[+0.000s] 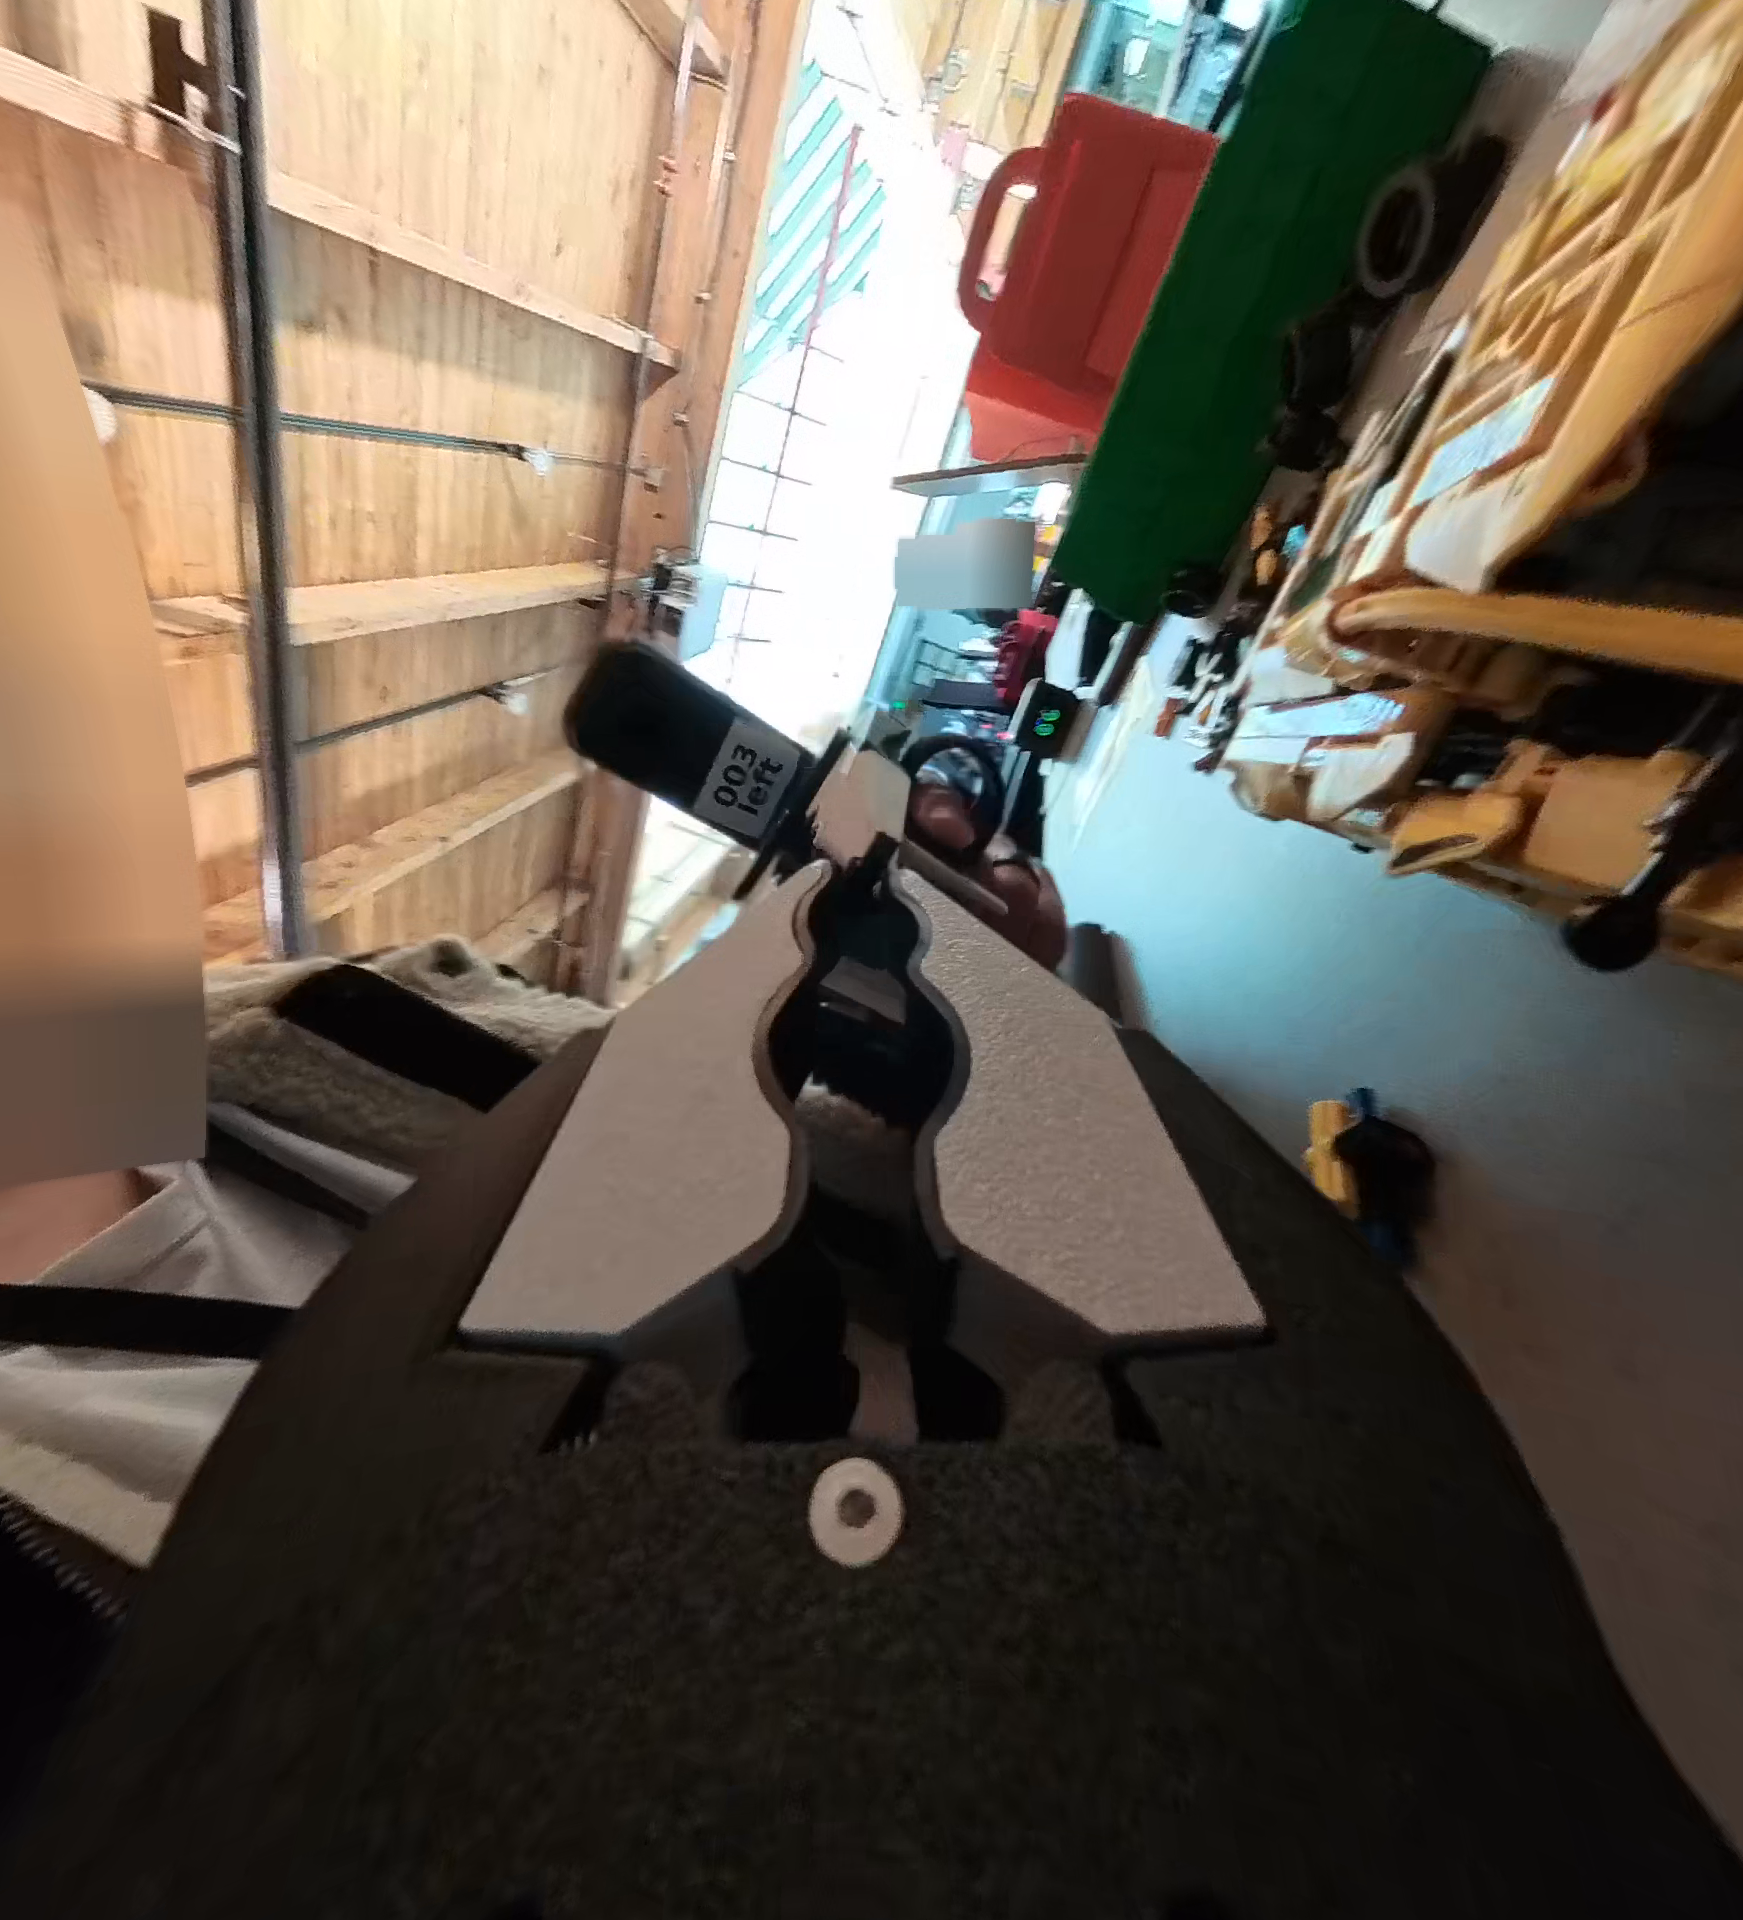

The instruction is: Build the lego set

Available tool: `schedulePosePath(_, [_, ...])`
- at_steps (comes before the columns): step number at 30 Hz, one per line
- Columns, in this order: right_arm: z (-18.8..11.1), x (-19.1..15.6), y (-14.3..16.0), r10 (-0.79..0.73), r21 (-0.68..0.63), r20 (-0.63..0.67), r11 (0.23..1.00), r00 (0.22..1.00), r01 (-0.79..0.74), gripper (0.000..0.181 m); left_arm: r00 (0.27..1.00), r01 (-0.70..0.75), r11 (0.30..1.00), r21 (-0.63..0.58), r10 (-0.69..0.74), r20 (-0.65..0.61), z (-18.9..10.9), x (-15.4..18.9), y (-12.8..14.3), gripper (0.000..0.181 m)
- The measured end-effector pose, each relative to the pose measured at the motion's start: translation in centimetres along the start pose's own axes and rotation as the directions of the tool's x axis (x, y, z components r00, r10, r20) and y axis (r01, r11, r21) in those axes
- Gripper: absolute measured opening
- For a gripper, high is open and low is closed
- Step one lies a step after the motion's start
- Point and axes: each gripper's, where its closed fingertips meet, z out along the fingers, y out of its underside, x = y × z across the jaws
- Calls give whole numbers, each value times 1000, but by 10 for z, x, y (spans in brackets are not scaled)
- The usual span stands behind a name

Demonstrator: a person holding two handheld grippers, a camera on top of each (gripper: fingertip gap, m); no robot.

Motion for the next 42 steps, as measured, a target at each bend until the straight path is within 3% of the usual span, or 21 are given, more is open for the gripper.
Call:
schedulePosePath(3, [-4,0,-9,-92,27,-68,995,993,94,18,983,180,982,62,-178,-39,-3,-7,-4,8])
schedulePosePath(8, [-13,-1,-12,-332,-36,-206,943,920,332,15,923,383,911,150,-370,-108,-11,-16,-15,8])
schedulePosePath(15, [5,-22,3,-414,-56,-108,910,904,410,14,831,548,810,209,-497,-251,-17,-6,-27,8])
schedulePosePath(24, [9,-24,11,-357,-43,-55,934,932,355,12,834,542,812,215,-489,-255,-19,6,-27,8])
schedulePosePath(34, [7,-17,7,-309,-15,-25,951,951,309,8,906,420,878,229,-389,-168,-15,-5,-19,8])
schedulePosePath(38, [7,-18,-7,-335,-57,-58,942,941,332,0,905,422,866,267,-387,-175,-12,-14,-30,8])
schedulePosePath(42, [12,-24,-39,-476,-177,-120,874,871,453,0,930,367,877,310,-339,-144,-10,-36,-53,8])
